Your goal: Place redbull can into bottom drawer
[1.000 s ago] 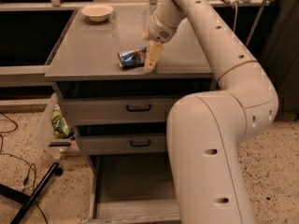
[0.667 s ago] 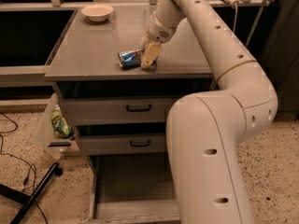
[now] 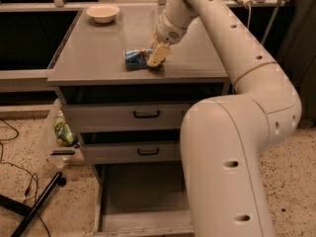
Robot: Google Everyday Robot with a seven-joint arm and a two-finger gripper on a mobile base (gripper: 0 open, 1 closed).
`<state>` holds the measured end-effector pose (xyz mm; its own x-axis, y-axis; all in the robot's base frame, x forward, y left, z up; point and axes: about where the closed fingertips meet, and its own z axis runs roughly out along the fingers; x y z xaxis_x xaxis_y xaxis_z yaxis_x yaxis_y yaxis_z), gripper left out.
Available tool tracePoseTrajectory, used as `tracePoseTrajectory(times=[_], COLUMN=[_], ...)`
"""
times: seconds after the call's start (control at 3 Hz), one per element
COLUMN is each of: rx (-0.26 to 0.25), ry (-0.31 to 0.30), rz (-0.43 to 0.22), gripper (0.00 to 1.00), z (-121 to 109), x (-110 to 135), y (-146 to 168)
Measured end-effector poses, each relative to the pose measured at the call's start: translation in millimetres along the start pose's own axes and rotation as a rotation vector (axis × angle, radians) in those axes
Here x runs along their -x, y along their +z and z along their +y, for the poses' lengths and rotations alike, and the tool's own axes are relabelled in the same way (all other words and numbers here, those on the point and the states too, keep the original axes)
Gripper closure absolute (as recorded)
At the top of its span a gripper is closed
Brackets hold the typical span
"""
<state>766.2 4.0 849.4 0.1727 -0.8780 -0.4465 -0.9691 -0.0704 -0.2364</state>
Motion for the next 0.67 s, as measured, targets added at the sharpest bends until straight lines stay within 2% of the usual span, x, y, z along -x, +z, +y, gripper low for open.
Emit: tracePoseTrajectory(times=[0.33,0.67], rx=[-0.071,-0.183], ry=[-0.03,-0.034], rz=[-0.024,-0.089], gripper=[1.0,1.0], z=[9,27], x=[13,29], y=[-30,-70])
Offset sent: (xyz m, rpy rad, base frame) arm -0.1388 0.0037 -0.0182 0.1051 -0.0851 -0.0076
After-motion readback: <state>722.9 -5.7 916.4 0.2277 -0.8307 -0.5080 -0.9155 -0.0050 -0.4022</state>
